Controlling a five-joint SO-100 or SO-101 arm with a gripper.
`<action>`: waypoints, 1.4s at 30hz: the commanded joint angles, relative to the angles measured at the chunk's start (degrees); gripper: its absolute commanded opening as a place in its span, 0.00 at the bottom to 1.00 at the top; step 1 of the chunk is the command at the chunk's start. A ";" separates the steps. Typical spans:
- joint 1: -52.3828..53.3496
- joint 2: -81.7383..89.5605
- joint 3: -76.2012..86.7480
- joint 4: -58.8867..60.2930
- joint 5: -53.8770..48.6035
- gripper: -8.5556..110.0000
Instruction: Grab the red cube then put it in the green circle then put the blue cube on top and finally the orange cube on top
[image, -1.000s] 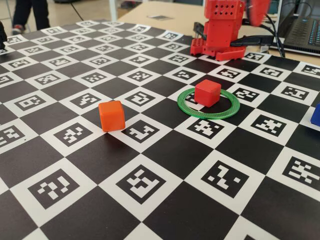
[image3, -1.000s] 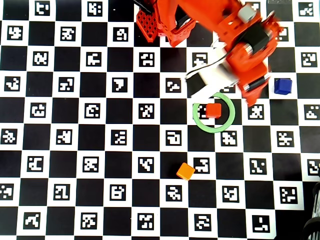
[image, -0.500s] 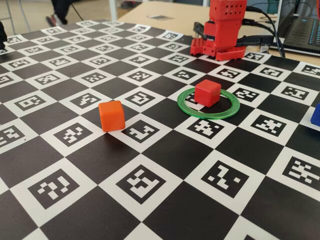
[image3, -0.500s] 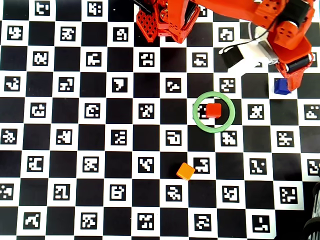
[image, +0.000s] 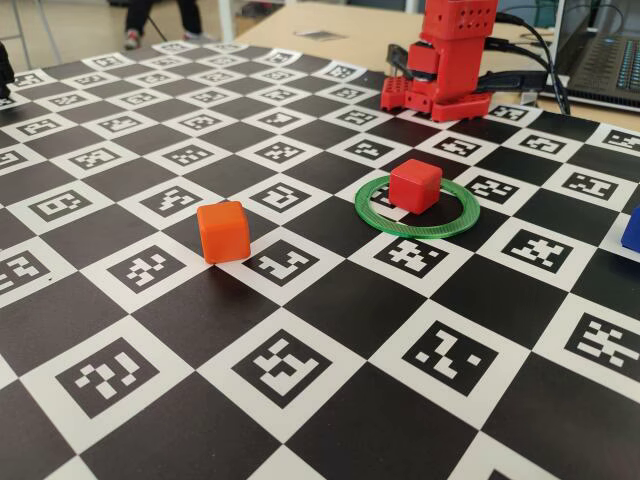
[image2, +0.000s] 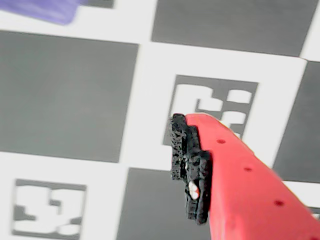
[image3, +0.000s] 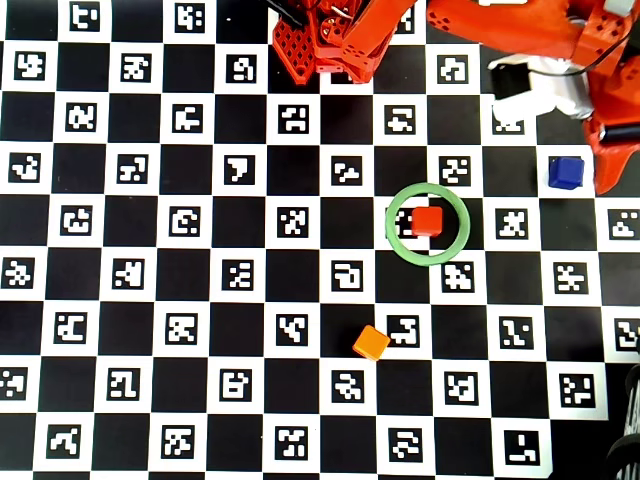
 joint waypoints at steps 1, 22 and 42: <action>-2.46 -2.46 -7.91 -0.97 1.76 0.45; 4.48 -8.79 -2.20 -8.53 4.66 0.46; 4.75 -7.21 8.88 -16.35 5.80 0.47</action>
